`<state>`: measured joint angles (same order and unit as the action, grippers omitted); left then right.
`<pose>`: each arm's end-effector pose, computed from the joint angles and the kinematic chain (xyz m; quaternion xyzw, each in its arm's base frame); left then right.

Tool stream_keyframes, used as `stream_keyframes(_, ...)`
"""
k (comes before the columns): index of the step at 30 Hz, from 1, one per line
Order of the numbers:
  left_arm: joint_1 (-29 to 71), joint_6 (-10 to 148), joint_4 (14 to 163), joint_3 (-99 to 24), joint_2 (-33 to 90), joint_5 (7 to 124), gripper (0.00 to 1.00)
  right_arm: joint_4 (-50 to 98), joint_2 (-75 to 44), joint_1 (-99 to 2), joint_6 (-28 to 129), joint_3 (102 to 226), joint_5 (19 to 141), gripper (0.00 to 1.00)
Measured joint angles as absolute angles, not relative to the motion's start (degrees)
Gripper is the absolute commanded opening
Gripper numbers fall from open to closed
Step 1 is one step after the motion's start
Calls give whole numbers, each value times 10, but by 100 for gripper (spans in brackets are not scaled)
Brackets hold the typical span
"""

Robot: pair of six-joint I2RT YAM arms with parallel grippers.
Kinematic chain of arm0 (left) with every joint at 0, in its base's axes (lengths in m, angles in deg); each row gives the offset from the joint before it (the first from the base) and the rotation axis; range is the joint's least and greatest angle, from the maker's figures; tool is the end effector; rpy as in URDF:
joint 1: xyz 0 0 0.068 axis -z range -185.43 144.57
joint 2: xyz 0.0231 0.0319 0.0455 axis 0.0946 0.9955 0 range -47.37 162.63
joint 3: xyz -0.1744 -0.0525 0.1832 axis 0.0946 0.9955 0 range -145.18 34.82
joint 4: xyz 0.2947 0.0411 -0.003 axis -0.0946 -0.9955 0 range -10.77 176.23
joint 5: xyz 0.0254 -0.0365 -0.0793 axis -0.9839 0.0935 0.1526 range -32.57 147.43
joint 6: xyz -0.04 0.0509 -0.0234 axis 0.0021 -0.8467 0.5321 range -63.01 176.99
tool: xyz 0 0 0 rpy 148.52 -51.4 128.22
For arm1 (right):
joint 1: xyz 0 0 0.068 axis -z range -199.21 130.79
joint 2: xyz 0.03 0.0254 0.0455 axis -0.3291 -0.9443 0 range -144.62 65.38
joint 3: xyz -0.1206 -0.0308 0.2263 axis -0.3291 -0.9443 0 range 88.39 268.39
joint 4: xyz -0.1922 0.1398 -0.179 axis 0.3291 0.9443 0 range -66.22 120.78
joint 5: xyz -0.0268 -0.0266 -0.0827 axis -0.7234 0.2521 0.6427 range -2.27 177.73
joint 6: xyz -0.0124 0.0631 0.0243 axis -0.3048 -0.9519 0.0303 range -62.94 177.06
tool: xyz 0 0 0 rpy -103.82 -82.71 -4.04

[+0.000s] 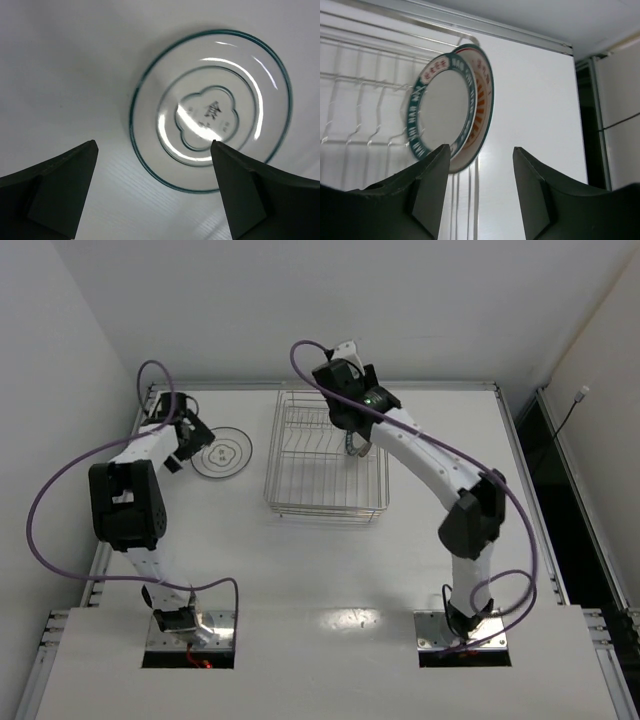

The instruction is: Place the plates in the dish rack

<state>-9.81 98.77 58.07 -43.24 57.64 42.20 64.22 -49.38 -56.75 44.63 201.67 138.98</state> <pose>0.4347 0.0480 0.1744 -0.4073 0.8543 0.0244 0.3220 0.4148 0.2639 0.3196 -0.0070 0.8421 -0.2029 0.4997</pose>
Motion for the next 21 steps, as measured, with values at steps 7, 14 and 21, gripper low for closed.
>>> stream_keyframes(7, -222, 1018, 667, -341, 611, 593, 91, 609, -208, -654, 391, 1761, 1303, 51)
stream_keyframes(14, -227, 1034, 773, -357, 656, 736, 70, 597, -67, -647, 331, 1621, 1241, 51)
stream_keyframes(21, -231, 1049, 842, -366, 713, 841, 13, 598, 16, -647, 290, 1569, 1217, 52)
